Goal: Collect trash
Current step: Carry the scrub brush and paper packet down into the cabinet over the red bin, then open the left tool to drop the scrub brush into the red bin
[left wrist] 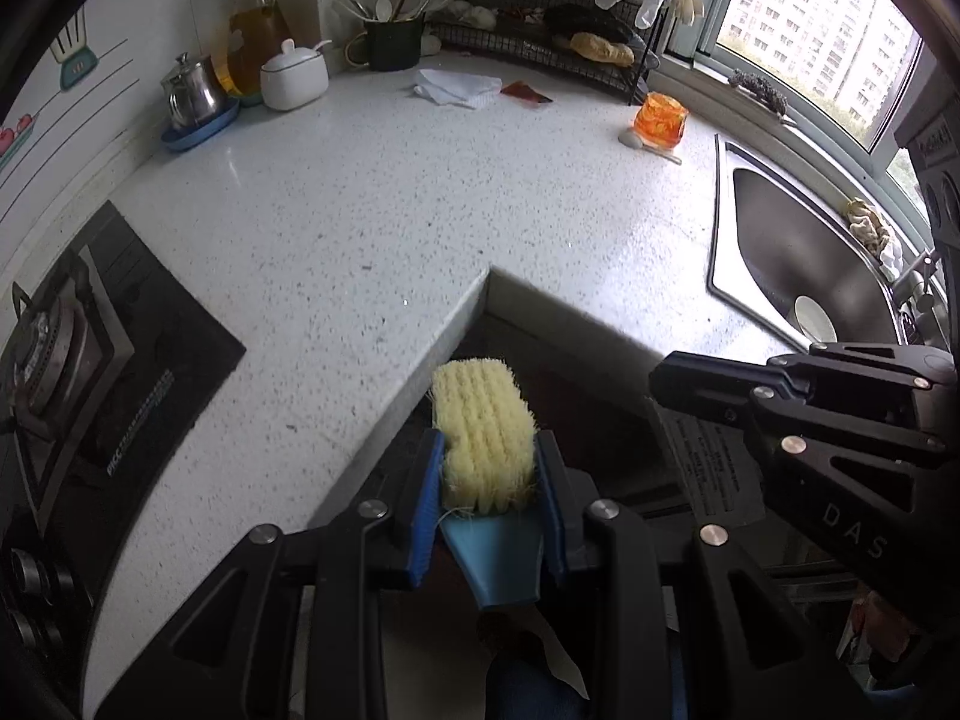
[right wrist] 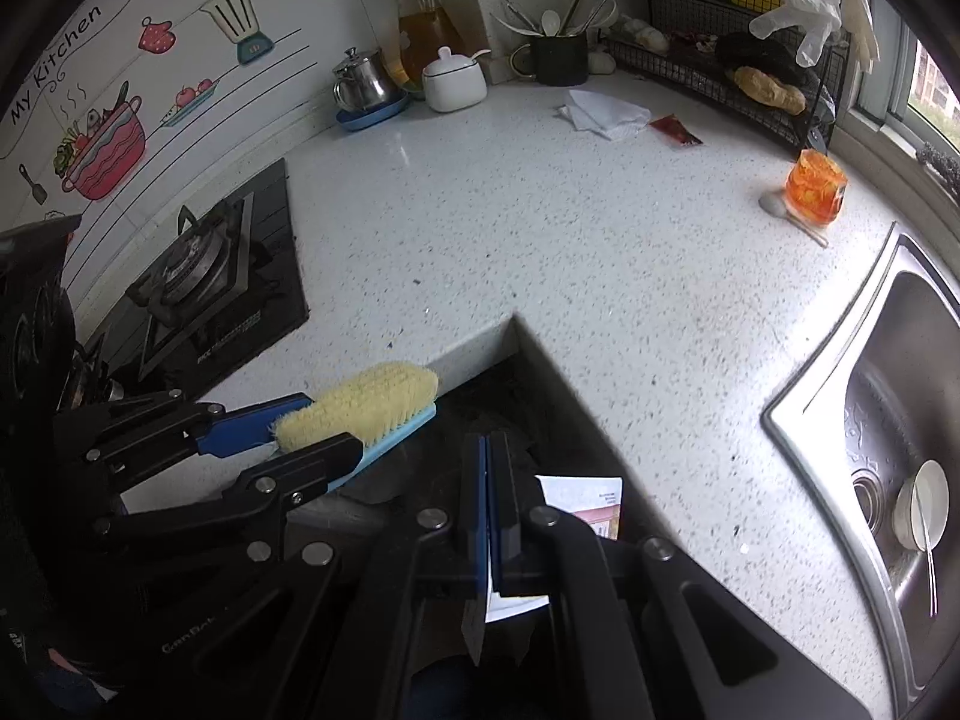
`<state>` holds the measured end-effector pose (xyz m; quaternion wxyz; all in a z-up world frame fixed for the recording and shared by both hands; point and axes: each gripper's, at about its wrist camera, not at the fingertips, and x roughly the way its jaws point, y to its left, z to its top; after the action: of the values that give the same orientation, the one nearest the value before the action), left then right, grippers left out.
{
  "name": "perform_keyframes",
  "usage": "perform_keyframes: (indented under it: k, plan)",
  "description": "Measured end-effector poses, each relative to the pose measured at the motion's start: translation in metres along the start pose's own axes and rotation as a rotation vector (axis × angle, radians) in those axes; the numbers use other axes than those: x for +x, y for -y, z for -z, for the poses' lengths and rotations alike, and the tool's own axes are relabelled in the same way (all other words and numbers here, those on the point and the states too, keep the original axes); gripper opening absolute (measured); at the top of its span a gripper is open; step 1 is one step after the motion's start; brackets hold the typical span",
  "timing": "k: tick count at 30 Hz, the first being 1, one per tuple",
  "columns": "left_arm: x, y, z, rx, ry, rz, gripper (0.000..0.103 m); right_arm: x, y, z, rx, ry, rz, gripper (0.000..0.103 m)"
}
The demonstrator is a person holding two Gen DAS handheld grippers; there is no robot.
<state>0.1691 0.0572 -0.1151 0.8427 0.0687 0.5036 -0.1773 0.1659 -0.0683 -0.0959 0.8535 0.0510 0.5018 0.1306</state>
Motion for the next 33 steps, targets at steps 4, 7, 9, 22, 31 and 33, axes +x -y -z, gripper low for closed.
perform_keyframes:
  k: [4,7,9,22,31,33]
  plan:
    - [0.01,0.003,0.022,-0.006,-0.041,0.0,0.027,0.007,-0.001,0.022,0.013,-0.033,-0.02,0.0]
    - [0.02,0.005,0.037,-0.011,-0.07,0.004,0.027,0.015,-0.002,0.04,0.019,-0.057,-0.023,0.0]
    - [0.029,0.007,0.046,-0.015,-0.089,0.005,0.027,0.022,-0.001,0.052,0.026,-0.072,-0.032,0.0]
    - [0.127,0.012,0.107,-0.029,-0.171,0.005,0.027,0.097,0.038,0.113,0.074,-0.119,-0.026,0.0]
    - [0.206,0.017,0.124,-0.027,-0.219,-0.007,0.027,0.151,0.069,0.145,0.099,-0.132,-0.003,0.0]
    - [0.217,0.018,0.125,-0.026,-0.224,-0.014,0.028,0.16,0.073,0.149,0.106,-0.138,-0.004,0.0]
